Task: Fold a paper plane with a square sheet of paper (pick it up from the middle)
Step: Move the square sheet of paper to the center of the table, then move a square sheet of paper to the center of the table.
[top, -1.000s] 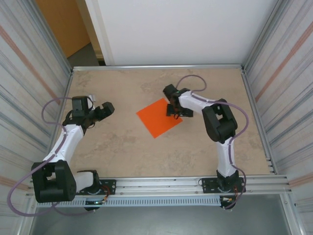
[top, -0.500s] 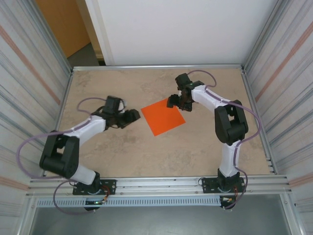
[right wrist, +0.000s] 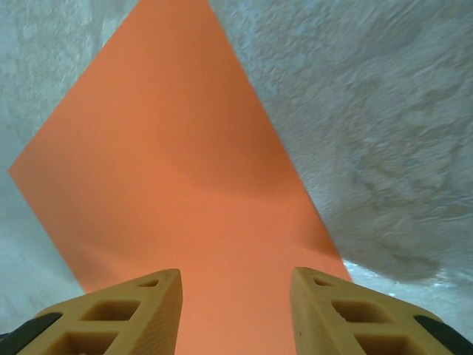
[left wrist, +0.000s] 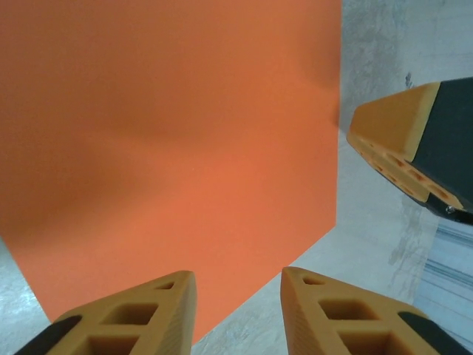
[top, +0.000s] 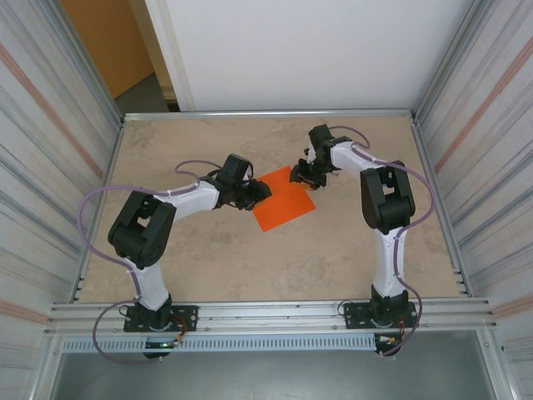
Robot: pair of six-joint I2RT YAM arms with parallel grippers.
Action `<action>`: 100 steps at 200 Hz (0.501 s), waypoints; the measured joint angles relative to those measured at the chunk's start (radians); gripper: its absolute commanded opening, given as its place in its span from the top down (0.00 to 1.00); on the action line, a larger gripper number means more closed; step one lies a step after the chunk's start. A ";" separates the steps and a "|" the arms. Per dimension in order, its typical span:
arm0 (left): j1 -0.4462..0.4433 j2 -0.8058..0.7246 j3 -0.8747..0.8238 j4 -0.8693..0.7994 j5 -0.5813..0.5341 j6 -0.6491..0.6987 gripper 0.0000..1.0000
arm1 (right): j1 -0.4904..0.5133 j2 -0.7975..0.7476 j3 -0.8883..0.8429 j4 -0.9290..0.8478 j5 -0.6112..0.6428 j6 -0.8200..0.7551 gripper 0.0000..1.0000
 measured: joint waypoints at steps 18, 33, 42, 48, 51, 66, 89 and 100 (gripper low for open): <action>-0.002 0.000 0.008 -0.018 -0.014 -0.016 0.66 | 0.000 0.000 0.000 0.000 -0.010 0.000 0.60; -0.002 0.000 0.012 -0.028 -0.024 -0.021 0.67 | 0.000 0.003 0.000 0.000 -0.013 0.000 0.61; -0.002 0.000 0.013 -0.033 -0.027 -0.022 0.68 | 0.001 0.009 -0.001 0.000 -0.012 0.000 0.63; -0.002 0.000 0.013 -0.036 -0.028 -0.022 0.68 | 0.001 0.014 -0.002 0.000 -0.012 0.001 0.63; -0.002 0.000 0.013 -0.038 -0.029 -0.022 0.68 | 0.001 0.017 -0.004 0.001 -0.012 0.001 0.63; -0.005 0.000 0.013 -0.045 -0.035 -0.019 0.68 | 0.003 0.028 -0.028 0.005 -0.011 0.003 0.63; -0.005 0.000 0.013 -0.045 -0.035 -0.007 0.68 | 0.009 0.000 -0.083 0.058 -0.001 0.028 0.61; -0.005 0.000 0.010 -0.035 -0.035 0.003 0.69 | 0.015 -0.031 -0.135 0.102 0.013 0.064 0.60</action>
